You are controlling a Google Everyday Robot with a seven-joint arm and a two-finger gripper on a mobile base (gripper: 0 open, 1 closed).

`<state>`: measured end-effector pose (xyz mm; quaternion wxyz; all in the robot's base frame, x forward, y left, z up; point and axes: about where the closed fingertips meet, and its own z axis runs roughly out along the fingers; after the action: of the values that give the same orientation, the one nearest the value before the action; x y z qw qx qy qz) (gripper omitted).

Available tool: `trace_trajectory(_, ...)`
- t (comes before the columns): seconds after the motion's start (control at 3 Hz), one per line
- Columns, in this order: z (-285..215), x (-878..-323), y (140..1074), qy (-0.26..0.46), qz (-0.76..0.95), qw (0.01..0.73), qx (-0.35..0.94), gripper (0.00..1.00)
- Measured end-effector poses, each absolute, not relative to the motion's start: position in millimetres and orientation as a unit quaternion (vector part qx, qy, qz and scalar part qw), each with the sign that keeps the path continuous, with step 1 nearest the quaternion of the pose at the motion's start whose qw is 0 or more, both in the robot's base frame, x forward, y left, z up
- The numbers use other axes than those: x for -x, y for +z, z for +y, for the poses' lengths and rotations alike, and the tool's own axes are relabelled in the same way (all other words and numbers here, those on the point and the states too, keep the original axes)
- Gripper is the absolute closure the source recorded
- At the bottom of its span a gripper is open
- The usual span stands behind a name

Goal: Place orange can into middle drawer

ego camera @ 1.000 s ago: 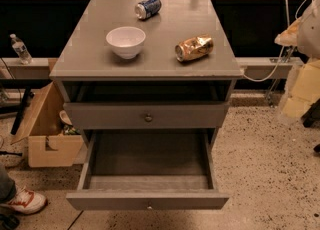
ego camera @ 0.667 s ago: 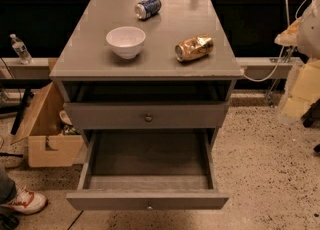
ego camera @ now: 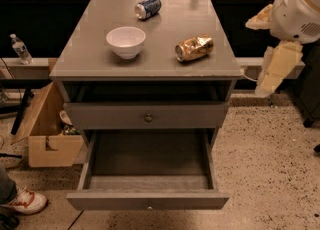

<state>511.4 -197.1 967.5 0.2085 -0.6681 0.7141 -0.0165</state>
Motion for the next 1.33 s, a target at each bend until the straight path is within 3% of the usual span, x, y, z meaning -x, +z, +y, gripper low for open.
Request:
trace_trajectory(0.67,-167,-611,950,0.005,0.64,0.289,0.712,0.0)
trace_trajectory(1.33,-163,-630,935,0.024,0.627,0.294,0.721,0.0)
